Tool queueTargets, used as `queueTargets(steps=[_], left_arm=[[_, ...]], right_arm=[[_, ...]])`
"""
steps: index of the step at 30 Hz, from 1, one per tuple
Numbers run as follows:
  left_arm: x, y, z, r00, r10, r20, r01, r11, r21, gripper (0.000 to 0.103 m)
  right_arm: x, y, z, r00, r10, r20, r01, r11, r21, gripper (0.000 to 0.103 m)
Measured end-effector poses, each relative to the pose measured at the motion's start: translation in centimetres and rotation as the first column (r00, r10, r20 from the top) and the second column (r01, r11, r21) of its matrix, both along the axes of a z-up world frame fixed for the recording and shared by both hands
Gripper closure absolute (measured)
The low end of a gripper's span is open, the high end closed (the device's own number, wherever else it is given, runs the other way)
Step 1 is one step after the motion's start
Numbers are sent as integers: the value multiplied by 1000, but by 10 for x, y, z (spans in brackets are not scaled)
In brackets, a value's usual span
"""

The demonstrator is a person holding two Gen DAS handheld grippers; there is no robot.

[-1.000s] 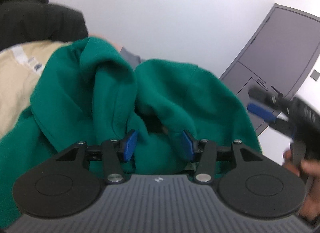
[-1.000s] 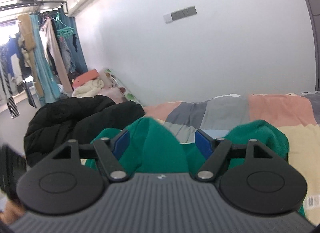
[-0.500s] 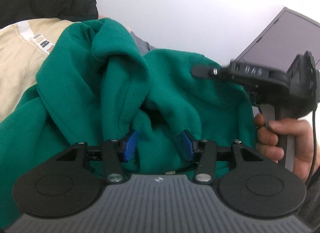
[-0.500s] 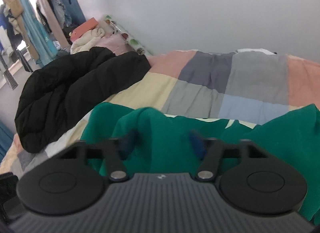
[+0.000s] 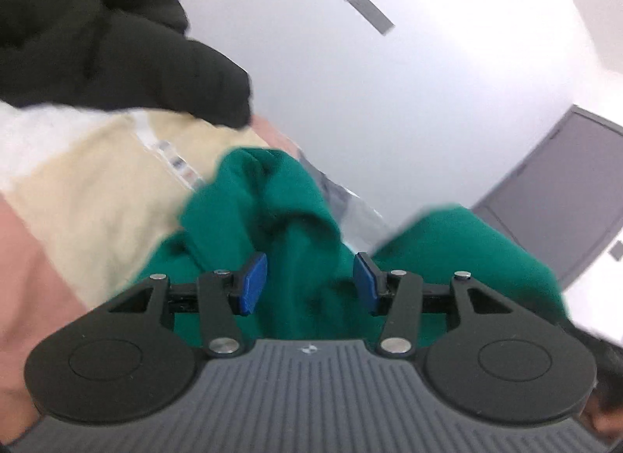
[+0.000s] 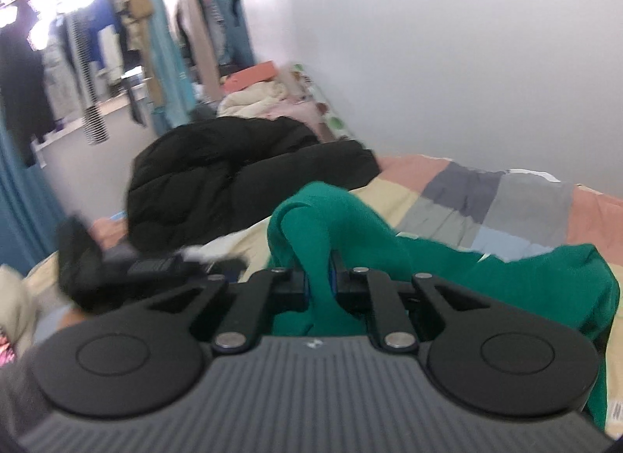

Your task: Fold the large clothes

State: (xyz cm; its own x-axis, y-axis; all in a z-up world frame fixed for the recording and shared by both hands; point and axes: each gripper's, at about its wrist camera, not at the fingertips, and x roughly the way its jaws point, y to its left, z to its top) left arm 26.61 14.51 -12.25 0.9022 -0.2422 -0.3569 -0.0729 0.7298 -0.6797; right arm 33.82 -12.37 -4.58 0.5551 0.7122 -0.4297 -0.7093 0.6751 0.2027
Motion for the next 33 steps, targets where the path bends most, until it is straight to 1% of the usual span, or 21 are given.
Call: queueTargets(steps=[2, 4, 7, 11, 13, 16, 17, 18, 20, 22, 24, 25, 28, 31, 33], left_arm=[[-4, 3, 1, 1000, 14, -4, -14, 1000, -24, 48], [-7, 2, 4, 1000, 0, -10, -1, 1000, -31, 48], [-15, -8, 11, 1000, -16, -21, 16, 1000, 15, 48], [-19, -21, 9, 998, -45, -52, 47, 998, 52, 48], [-17, -26, 5, 996, -58, -68, 62, 996, 65, 48], [-14, -30, 0, 993, -74, -89, 81, 994, 69, 46], [-14, -31, -1, 993, -75, -93, 81, 994, 67, 44], [-13, -31, -2, 993, -72, -97, 79, 995, 64, 41], [-12, -31, -4, 992, -68, -103, 74, 996, 54, 40], [-12, -29, -7, 992, -66, -109, 70, 997, 36, 39], [-10, -26, -10, 992, -61, -114, 63, 998, 11, 39], [-9, -25, -11, 992, -61, -114, 61, 998, 0, 39], [-5, -23, -16, 991, -59, -119, 57, 998, -25, 39], [3, -23, -21, 991, -68, -119, 61, 997, -56, 39], [7, -24, -25, 990, -80, -112, 72, 995, -74, 39]], right_arm=[[-21, -7, -1, 999, 40, -9, -40, 999, 4, 90], [-40, -12, -5, 997, 71, -13, -71, 997, -24, 90], [-63, -20, -15, 994, 96, -45, -99, 992, -77, 90], [-80, -31, -36, 990, 77, -114, -95, 983, -159, 88], [-84, -38, -43, 990, 57, -130, -83, 976, -200, 88], [-86, -53, -47, 986, 13, -164, -49, 973, -224, 86], [-84, -58, -47, 984, -8, -176, -32, 974, -224, 84], [-82, -64, -47, 981, -27, -191, -16, 975, -220, 80], [-79, -73, -46, 973, -59, -225, 12, 979, -203, 68], [-79, -82, -42, 967, -81, -242, 40, 985, -167, 42], [-76, -94, -37, 961, -102, -256, 69, 988, -136, 31], [-74, -102, -34, 961, -110, -255, 84, 990, -111, 29], [-64, -121, -32, 951, -154, -267, 145, 988, -55, 28], [-46, -125, -41, 926, -225, -302, 228, 973, -27, 28], [-30, -127, -55, 897, -265, -353, 291, 957, 20, 28]])
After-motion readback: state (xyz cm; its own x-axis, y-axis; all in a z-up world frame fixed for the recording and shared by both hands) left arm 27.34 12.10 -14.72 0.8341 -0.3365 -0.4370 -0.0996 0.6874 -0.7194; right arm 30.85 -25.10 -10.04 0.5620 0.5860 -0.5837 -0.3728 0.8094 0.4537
